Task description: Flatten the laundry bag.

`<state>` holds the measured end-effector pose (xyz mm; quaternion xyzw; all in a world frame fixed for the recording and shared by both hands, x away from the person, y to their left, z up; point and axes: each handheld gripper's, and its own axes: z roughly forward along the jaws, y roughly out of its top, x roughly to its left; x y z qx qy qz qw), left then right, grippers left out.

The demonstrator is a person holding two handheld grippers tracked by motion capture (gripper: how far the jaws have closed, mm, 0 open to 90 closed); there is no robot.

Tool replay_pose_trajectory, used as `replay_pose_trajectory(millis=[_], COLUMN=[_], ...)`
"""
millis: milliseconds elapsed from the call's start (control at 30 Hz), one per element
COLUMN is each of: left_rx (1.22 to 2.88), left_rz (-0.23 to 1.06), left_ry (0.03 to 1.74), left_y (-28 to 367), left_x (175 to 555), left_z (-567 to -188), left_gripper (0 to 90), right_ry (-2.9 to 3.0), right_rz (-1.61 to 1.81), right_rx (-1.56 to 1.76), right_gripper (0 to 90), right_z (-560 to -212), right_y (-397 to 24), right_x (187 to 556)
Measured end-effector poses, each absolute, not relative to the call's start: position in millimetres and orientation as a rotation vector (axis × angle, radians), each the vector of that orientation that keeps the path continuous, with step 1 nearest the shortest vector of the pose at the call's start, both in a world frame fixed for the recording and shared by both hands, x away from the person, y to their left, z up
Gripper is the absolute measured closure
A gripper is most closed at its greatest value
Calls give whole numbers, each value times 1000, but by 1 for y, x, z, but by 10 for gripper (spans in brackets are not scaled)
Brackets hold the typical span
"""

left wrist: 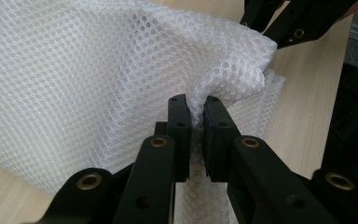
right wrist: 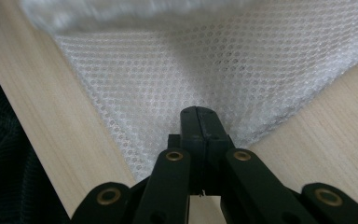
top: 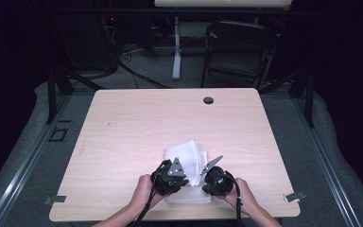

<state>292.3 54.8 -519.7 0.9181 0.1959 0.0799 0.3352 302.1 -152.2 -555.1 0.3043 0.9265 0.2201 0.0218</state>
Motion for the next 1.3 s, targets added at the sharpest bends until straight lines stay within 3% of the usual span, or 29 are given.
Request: replay_pose_trajectory(millis=[1300], left_rx=[2291], left_rz=[296], left_ry=[625], left_y=[107], left_x=[287], left_z=[-501], left_gripper=[835], right_ry=[2867], right_rz=[598], right_rx=[970], right_gripper=[900], right_z=[-553], right_y=[-154], right_x=[303])
